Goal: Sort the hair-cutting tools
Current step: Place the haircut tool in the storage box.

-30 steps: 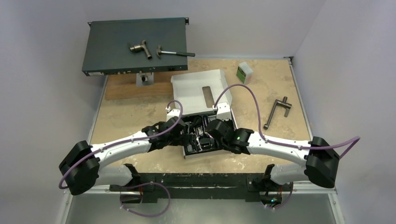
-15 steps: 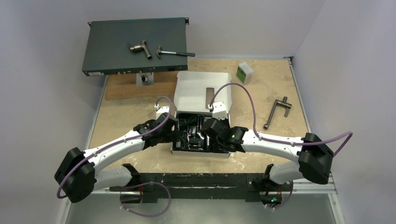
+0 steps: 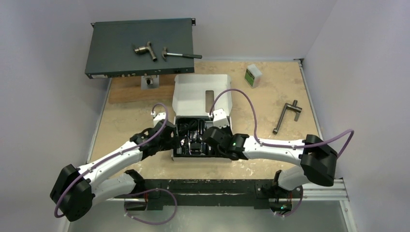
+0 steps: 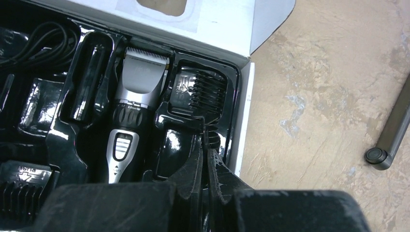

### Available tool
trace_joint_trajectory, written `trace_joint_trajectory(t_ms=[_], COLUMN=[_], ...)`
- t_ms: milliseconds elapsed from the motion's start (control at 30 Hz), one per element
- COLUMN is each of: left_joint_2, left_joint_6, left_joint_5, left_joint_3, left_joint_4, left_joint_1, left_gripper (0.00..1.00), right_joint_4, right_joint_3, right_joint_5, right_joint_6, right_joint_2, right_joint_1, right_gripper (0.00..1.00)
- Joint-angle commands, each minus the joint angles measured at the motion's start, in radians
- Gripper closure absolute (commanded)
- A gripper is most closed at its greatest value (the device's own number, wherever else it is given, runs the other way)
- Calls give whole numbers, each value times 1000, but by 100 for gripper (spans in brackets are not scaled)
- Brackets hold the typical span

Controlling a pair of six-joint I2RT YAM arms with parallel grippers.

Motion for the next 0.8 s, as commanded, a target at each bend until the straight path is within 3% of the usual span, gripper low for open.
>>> trace_joint_trajectory(t_ms=[0, 200, 400, 767], left_joint_2=[4, -2, -5, -20], left_joint_6=[-4, 2, 11, 17], left_joint_5=[4, 7, 2, -2], left_joint_3=[-26, -20, -13, -1], left_joint_4=[-15, -12, -15, -22], left_joint_1=[10, 10, 11, 12], left_gripper=[25, 23, 23, 23], right_joint_4=[-30, -75, -235, -411], right_joint_3=[36, 71, 159, 206], right_joint_5=[63, 102, 150, 139], right_joint_6=[25, 37, 111, 247], right_joint_2=[24, 67, 127, 106], right_joint_1=[26, 64, 99, 118], right_gripper=[100, 100, 100, 100])
